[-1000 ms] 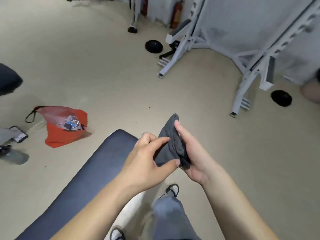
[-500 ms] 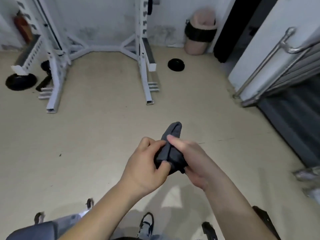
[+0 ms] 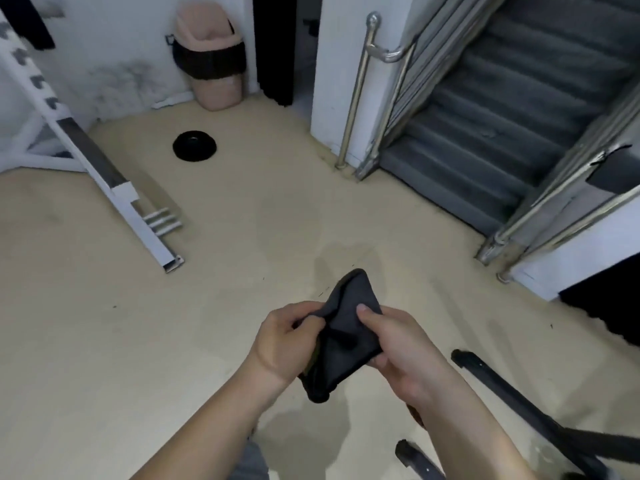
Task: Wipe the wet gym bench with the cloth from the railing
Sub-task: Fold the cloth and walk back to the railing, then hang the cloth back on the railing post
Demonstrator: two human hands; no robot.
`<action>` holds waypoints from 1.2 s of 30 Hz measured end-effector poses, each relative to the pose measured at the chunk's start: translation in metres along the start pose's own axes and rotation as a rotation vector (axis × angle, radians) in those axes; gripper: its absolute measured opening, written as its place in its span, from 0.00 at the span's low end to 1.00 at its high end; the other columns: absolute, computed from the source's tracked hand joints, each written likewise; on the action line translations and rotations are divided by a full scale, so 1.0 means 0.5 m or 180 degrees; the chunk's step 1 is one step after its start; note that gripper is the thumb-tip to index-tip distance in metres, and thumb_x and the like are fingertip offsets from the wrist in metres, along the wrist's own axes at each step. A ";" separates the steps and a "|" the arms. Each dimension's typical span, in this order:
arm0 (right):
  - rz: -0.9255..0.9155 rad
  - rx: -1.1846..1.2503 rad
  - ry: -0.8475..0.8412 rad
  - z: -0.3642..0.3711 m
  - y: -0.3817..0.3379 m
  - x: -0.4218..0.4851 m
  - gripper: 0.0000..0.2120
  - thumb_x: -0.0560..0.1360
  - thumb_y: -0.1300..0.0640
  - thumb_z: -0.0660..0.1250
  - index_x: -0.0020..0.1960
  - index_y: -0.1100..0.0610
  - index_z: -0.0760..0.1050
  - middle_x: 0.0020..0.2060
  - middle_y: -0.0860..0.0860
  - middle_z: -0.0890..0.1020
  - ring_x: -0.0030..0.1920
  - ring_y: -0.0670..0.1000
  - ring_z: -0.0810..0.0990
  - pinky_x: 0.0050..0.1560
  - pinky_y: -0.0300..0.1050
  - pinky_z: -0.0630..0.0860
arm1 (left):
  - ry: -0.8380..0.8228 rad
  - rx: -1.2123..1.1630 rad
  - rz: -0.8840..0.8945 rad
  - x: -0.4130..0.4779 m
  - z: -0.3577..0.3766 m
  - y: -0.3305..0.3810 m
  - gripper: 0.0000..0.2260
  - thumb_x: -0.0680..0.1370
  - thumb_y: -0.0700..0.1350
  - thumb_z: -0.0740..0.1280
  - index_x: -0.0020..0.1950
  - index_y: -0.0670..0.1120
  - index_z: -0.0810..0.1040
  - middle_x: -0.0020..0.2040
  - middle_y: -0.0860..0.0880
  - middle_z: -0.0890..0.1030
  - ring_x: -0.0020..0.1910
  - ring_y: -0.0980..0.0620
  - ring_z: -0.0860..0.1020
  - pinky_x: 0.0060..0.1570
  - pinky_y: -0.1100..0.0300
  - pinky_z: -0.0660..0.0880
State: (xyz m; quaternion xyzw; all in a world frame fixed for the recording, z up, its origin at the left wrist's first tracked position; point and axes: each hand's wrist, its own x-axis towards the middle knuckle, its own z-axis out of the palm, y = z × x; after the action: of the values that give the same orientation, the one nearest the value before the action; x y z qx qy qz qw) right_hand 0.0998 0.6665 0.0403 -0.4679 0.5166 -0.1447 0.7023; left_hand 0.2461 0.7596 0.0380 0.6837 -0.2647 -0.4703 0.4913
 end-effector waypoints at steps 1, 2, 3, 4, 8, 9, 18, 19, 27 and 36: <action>-0.0030 0.0096 0.0050 -0.001 -0.026 0.023 0.14 0.86 0.55 0.61 0.61 0.61 0.82 0.53 0.57 0.89 0.56 0.58 0.88 0.62 0.58 0.81 | -0.0166 -0.0016 -0.0083 0.039 -0.006 0.030 0.16 0.79 0.37 0.62 0.44 0.52 0.88 0.42 0.48 0.87 0.40 0.50 0.83 0.39 0.59 0.78; -0.0067 0.0180 0.0103 -0.002 -0.050 0.044 0.13 0.85 0.55 0.63 0.61 0.61 0.82 0.53 0.57 0.89 0.56 0.58 0.88 0.62 0.58 0.81 | -0.0323 -0.0023 -0.0131 0.077 -0.012 0.057 0.14 0.79 0.39 0.63 0.45 0.50 0.87 0.40 0.49 0.86 0.38 0.49 0.81 0.37 0.58 0.76; -0.0107 0.0254 0.0151 -0.005 -0.074 0.064 0.12 0.85 0.56 0.64 0.62 0.60 0.83 0.54 0.58 0.89 0.57 0.58 0.88 0.63 0.58 0.81 | -0.0471 -0.0004 -0.0147 0.113 -0.013 0.083 0.12 0.79 0.41 0.63 0.46 0.49 0.87 0.38 0.50 0.84 0.36 0.50 0.79 0.36 0.57 0.74; -0.0158 0.0340 0.0214 -0.010 -0.094 0.080 0.11 0.84 0.58 0.66 0.62 0.61 0.83 0.55 0.59 0.89 0.58 0.59 0.87 0.65 0.60 0.80 | -0.0616 0.0029 -0.0124 0.147 -0.010 0.108 0.10 0.79 0.43 0.64 0.46 0.49 0.86 0.38 0.50 0.83 0.35 0.51 0.78 0.37 0.58 0.73; -0.0270 0.0708 0.0730 -0.060 -0.158 0.143 0.09 0.81 0.65 0.67 0.58 0.63 0.84 0.53 0.61 0.88 0.56 0.60 0.87 0.61 0.57 0.81 | -0.1105 0.0232 -0.0016 0.287 0.047 0.186 0.06 0.75 0.49 0.75 0.51 0.54 0.83 0.44 0.54 0.87 0.43 0.57 0.84 0.39 0.64 0.78; -0.0270 0.0848 0.0893 -0.081 -0.171 0.151 0.09 0.81 0.66 0.67 0.57 0.63 0.84 0.53 0.62 0.88 0.54 0.59 0.88 0.58 0.53 0.82 | -0.1281 0.0279 -0.0029 0.317 0.071 0.204 0.09 0.74 0.48 0.76 0.52 0.54 0.82 0.45 0.53 0.87 0.44 0.56 0.85 0.39 0.63 0.79; -0.0383 0.1799 0.2001 -0.377 -0.240 0.240 0.10 0.83 0.62 0.65 0.60 0.61 0.84 0.54 0.61 0.88 0.59 0.62 0.86 0.64 0.61 0.78 | -0.2609 0.0805 -0.0177 0.566 0.400 0.315 0.15 0.76 0.36 0.70 0.54 0.56 0.84 0.49 0.48 0.87 0.52 0.47 0.84 0.57 0.48 0.79; -0.0411 0.1864 0.2070 -0.415 -0.250 0.257 0.11 0.83 0.63 0.64 0.60 0.61 0.83 0.54 0.61 0.88 0.58 0.62 0.86 0.63 0.60 0.78 | -0.2612 0.0815 -0.0224 0.595 0.442 0.324 0.15 0.75 0.35 0.68 0.53 0.55 0.84 0.50 0.47 0.87 0.52 0.45 0.83 0.58 0.47 0.78; -0.0261 0.1582 0.2359 -0.763 -0.366 0.401 0.06 0.79 0.63 0.70 0.53 0.60 0.85 0.53 0.64 0.87 0.47 0.58 0.85 0.53 0.57 0.77 | -0.1918 0.0979 -0.0123 0.892 0.684 0.442 0.18 0.75 0.32 0.59 0.48 0.50 0.85 0.45 0.47 0.87 0.45 0.48 0.83 0.44 0.54 0.80; -0.0004 0.1137 0.2503 -1.015 -0.516 0.658 0.16 0.68 0.47 0.82 0.51 0.53 0.84 0.48 0.56 0.89 0.47 0.56 0.89 0.46 0.52 0.84 | -0.2215 0.0848 -0.0502 1.233 0.999 0.611 0.11 0.78 0.34 0.63 0.51 0.44 0.84 0.45 0.41 0.86 0.42 0.44 0.84 0.41 0.53 0.80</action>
State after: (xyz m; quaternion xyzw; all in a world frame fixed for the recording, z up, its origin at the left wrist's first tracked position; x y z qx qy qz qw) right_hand -0.1253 0.0484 0.0400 -0.2485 0.7115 -0.3996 0.5219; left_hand 0.0831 -0.0747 0.0456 0.5593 -0.4211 -0.6721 0.2412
